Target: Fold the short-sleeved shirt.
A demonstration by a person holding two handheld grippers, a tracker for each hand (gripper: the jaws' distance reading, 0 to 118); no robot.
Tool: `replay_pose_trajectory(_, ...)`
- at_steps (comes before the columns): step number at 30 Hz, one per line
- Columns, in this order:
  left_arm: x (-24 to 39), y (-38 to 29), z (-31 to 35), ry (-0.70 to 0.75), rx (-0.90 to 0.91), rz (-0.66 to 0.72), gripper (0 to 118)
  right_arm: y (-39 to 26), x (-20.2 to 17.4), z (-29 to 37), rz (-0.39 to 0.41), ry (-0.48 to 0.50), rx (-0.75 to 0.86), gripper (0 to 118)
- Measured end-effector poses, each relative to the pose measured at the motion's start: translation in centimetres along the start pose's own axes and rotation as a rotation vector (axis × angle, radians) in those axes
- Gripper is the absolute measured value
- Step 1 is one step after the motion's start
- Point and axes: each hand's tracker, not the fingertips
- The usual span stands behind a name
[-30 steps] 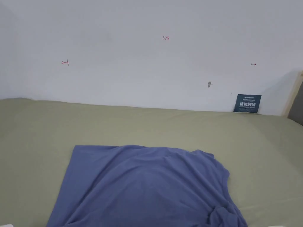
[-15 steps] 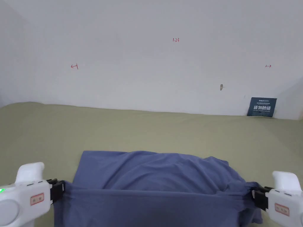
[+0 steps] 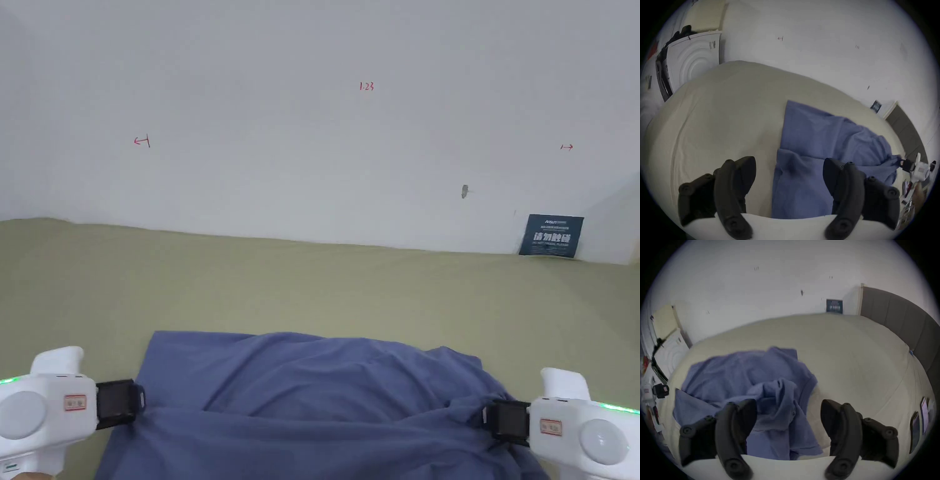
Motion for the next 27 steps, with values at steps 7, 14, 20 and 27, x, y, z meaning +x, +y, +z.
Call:
replay_pose_trajectory(7, 1.9, -4.8, 10.0, -0.017, 0.212, -0.198, 32, -3.9, 0.0, 10.6, 0.149, 0.009, 0.118, 67)
replay_pose_trajectory(14, 0.1, -14.3, 13.3, -0.059, 0.170, -0.185, 0, -12.4, -1.2, 14.5, 0.189, -0.023, 0.097, 0)
replay_pose_trajectory(20, -1.9, -14.0, 10.7, -0.006, 0.098, -0.127, 1, -12.7, -1.6, 14.0, 0.201, -0.021, 0.074, 0)
replay_pose_trajectory(27, -1.3, -8.2, 3.0, -0.083, -0.029, -0.076, 95, -9.8, -1.8, 11.2, 0.188, -0.001, 0.068, 0)
